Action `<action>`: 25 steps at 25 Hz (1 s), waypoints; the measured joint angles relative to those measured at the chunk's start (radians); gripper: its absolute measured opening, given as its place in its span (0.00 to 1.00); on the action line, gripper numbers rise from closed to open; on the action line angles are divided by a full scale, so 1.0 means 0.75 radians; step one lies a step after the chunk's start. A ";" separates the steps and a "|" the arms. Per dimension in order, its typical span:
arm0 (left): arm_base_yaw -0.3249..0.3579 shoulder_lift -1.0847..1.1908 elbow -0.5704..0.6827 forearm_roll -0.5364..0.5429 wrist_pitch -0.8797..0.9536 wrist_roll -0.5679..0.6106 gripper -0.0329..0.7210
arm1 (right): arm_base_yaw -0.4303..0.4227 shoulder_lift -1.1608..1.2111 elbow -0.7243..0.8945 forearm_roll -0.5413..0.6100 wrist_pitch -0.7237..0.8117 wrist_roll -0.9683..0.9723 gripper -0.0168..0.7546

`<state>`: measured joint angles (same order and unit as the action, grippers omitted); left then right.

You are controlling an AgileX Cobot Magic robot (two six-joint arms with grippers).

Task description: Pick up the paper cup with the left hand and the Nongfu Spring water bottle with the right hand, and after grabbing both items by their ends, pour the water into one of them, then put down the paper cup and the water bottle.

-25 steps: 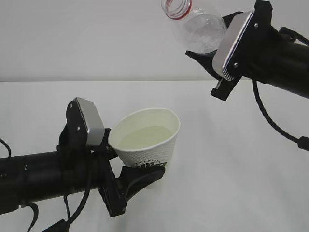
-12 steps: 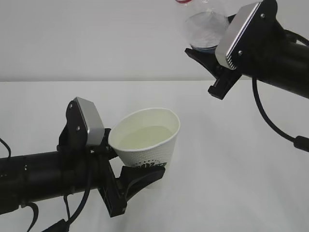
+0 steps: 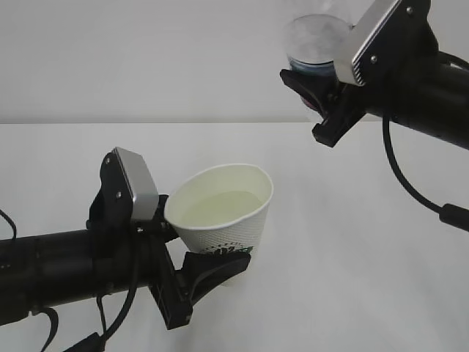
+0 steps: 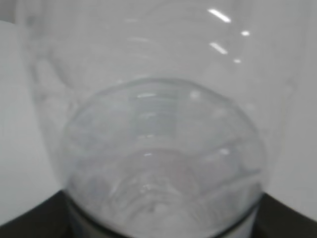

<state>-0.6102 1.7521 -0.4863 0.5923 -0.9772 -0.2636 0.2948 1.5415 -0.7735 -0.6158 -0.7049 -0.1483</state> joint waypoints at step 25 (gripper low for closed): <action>0.000 0.000 0.000 0.000 0.000 0.000 0.74 | 0.000 0.000 0.000 0.002 0.000 0.309 0.58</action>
<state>-0.6102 1.7521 -0.4863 0.5923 -0.9772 -0.2636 0.2948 1.5415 -0.7735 -0.6141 -0.7049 0.0836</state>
